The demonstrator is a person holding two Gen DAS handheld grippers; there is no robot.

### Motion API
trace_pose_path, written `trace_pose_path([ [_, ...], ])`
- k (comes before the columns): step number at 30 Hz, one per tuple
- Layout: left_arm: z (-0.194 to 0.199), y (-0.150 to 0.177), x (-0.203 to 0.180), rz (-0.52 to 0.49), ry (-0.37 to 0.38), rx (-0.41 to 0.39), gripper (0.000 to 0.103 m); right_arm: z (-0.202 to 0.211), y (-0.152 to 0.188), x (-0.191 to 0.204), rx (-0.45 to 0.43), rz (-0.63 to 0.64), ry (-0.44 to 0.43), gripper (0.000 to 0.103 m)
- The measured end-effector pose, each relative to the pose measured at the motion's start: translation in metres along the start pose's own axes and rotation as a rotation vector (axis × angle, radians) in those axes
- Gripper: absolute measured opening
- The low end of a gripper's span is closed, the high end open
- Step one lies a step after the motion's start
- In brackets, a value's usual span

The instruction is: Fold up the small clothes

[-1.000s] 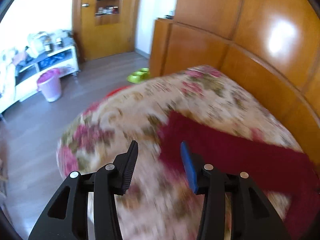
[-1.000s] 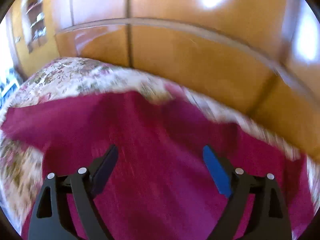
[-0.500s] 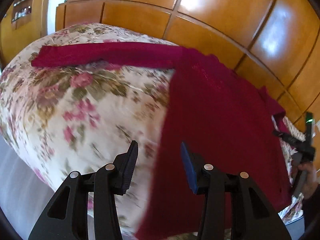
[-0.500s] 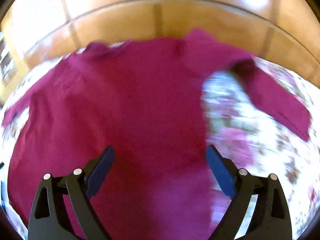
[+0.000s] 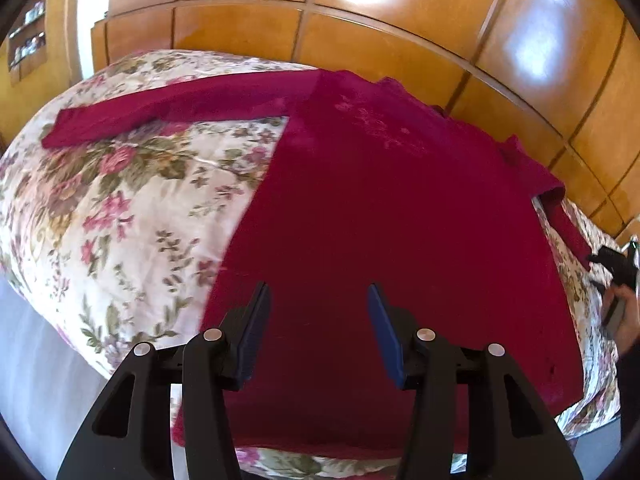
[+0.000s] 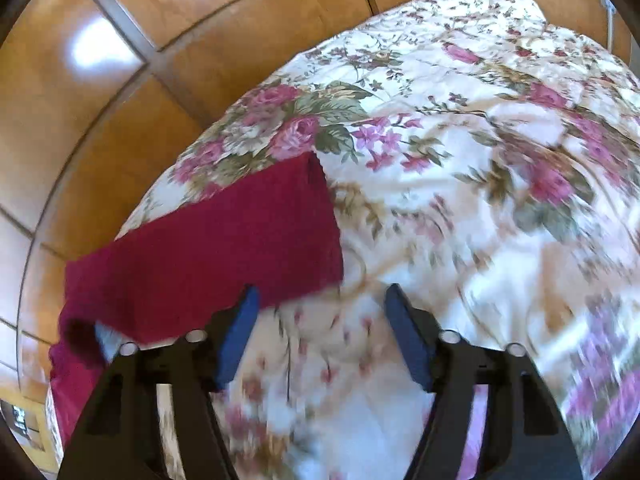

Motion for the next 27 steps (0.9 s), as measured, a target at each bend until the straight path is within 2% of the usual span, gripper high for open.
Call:
trace_pose_path([
  [2, -0.004, 0.001, -0.011, -0.021, 0.003, 0.010, 0.049, -0.009, -0.002, 0.011, 0.013, 0.077, 0.023, 0.018],
  [3, -0.006, 0.001, -0.017, -0.036, 0.006, 0.015, 0.049, -0.009, -0.004, 0.020, 0.020, 0.131, 0.016, 0.014],
  [5, -0.010, 0.002, -0.030, -0.073, 0.006, 0.020, 0.049, 0.001, -0.013, 0.020, -0.020, 0.215, 0.028, 0.012],
  [8, -0.016, 0.003, -0.048, -0.125, 0.031, 0.033, 0.049, 0.034, -0.036, 0.018, -0.130, 0.290, 0.039, 0.011],
  [11, -0.023, 0.006, -0.065, -0.185, 0.069, 0.058, 0.049, 0.055, -0.065, -0.004, -0.223, 0.335, 0.152, 0.011],
  [15, -0.036, 0.019, -0.085, -0.246, 0.108, 0.114, 0.049, 0.036, -0.084, -0.038, -0.201, 0.341, 0.283, 0.011],
  [16, -0.038, 0.021, -0.088, -0.259, 0.105, 0.118, 0.049, 0.030, -0.082, -0.040, -0.184, 0.346, 0.294, 0.011],
  [18, -0.038, 0.024, -0.093, -0.283, 0.106, 0.118, 0.049, 0.013, -0.073, -0.046, -0.117, 0.313, 0.280, 0.020],
  [19, -0.036, 0.024, -0.093, -0.286, 0.109, 0.117, 0.049, 0.012, -0.069, -0.047, -0.116, 0.297, 0.271, 0.034],
  [20, -0.033, 0.024, -0.090, -0.283, 0.112, 0.116, 0.049, 0.013, -0.065, -0.047, -0.117, 0.282, 0.248, 0.042],
  [21, -0.031, 0.023, -0.086, -0.279, 0.108, 0.114, 0.049, 0.017, -0.058, -0.046, -0.114, 0.270, 0.217, 0.045],
  [23, -0.026, 0.020, -0.074, -0.254, 0.080, 0.103, 0.049, 0.032, -0.035, -0.038, -0.090, 0.280, 0.162, 0.057],
  [24, -0.022, 0.018, -0.064, -0.232, 0.061, 0.093, 0.049, 0.034, -0.026, -0.030, -0.073, 0.291, 0.132, 0.057],
  [27, -0.007, 0.004, -0.024, -0.117, -0.020, 0.040, 0.049, 0.059, 0.034, 0.001, 0.026, 0.397, -0.034, 0.057],
])
Point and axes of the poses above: each gripper's, at about its wrist camera, not at the fingertips, and z roughly against the way its jaws point, x to its left, y to its underside, the point moved 7 cm from there along -z, roughly the way its jaws point, and after that the axes turned 5 degrees about -x, right-handed, at the moved point
